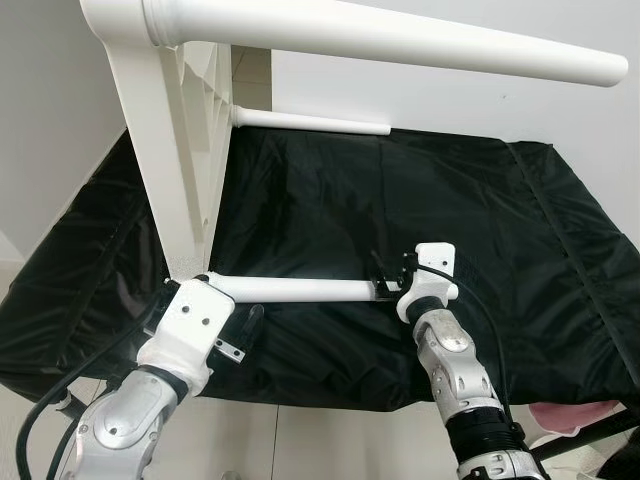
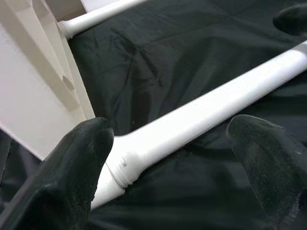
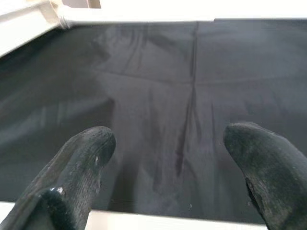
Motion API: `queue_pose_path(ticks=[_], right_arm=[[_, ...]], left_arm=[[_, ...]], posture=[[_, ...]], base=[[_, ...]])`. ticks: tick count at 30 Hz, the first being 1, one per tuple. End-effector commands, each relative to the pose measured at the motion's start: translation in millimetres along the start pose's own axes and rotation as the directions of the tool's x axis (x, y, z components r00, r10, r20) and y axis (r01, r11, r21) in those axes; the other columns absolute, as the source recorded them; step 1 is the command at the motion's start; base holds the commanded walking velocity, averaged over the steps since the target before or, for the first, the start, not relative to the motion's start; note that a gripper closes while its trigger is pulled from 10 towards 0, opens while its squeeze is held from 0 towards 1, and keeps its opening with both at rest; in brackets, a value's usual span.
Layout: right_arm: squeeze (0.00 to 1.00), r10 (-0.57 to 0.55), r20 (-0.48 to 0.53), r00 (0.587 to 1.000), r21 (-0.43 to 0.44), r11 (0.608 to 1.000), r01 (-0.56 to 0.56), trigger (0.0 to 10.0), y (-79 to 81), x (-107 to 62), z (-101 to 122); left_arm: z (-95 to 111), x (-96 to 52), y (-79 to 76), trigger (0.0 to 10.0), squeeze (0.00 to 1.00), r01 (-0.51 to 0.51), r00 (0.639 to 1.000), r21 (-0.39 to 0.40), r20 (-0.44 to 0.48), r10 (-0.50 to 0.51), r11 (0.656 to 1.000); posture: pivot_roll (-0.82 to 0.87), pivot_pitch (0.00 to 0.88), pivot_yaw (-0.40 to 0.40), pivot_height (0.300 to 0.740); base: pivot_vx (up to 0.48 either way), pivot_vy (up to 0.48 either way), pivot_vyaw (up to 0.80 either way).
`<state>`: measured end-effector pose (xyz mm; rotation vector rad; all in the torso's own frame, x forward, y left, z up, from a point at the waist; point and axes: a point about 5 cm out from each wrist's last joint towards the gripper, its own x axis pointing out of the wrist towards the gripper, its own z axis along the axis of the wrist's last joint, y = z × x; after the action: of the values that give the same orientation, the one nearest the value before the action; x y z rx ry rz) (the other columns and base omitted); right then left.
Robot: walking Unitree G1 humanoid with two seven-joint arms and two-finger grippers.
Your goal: Building children table
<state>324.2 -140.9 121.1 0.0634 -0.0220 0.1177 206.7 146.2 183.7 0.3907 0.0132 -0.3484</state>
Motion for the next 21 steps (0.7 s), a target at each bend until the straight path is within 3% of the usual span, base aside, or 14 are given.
queue_pose_path(ticks=[1, 4, 7, 12, 21], right_arm=[[0.00, 0.000, -0.033, 0.999, 0.016, 1.000, 0.001, 10.0, -5.2, -0.8, -1], [0.00, 0.056, -0.141, 0.988, -0.009, 0.998, -0.057, 10.0, -15.9, -6.8, -9], [0.00, 0.109, -0.232, 0.967, 0.068, 0.993, -0.096, 10.0, -23.8, -13.4, -15], [0.00, 0.127, -0.263, 0.956, 0.109, 0.989, -0.102, 10.0, -29.6, -18.7, -15], [0.00, 0.196, -0.327, 0.925, 0.179, 0.973, -0.143, 10.0, -13.1, -44.6, -26]], left_arm=[[-2, 4.1, -1.1, 10.0, 0.00, 0.007, 1.000, 0.010, 0.004, -0.007, 1.000], [-7, 12.0, -1.5, 10.0, 0.00, 0.038, 0.999, 0.049, -0.005, -0.038, 0.998], [-9, 16.8, -2.6, 10.0, 0.00, 0.071, 0.997, 0.059, -0.008, -0.070, 0.996], [-10, 19.9, -3.1, 10.0, 0.00, 0.083, 0.997, 0.080, -0.005, -0.083, 0.993], [-9, 26.8, -4.2, 10.0, 0.00, 0.084, 0.996, 0.081, 0.014, -0.086, 0.993]], posture=[[0.10, 0.067, -0.007, 0.740], [0.08, 0.069, 0.003, 0.740], [0.05, 0.073, 0.019, 0.740], [0.05, 0.074, 0.020, 0.740], [0.03, 0.079, 0.017, 0.740]], base=[[0.000, 0.000, 0.00], [0.000, 0.000, 0.00], [0.000, 0.000, 0.00], [0.000, 0.000, 0.00], [0.000, 0.000, 0.00]])
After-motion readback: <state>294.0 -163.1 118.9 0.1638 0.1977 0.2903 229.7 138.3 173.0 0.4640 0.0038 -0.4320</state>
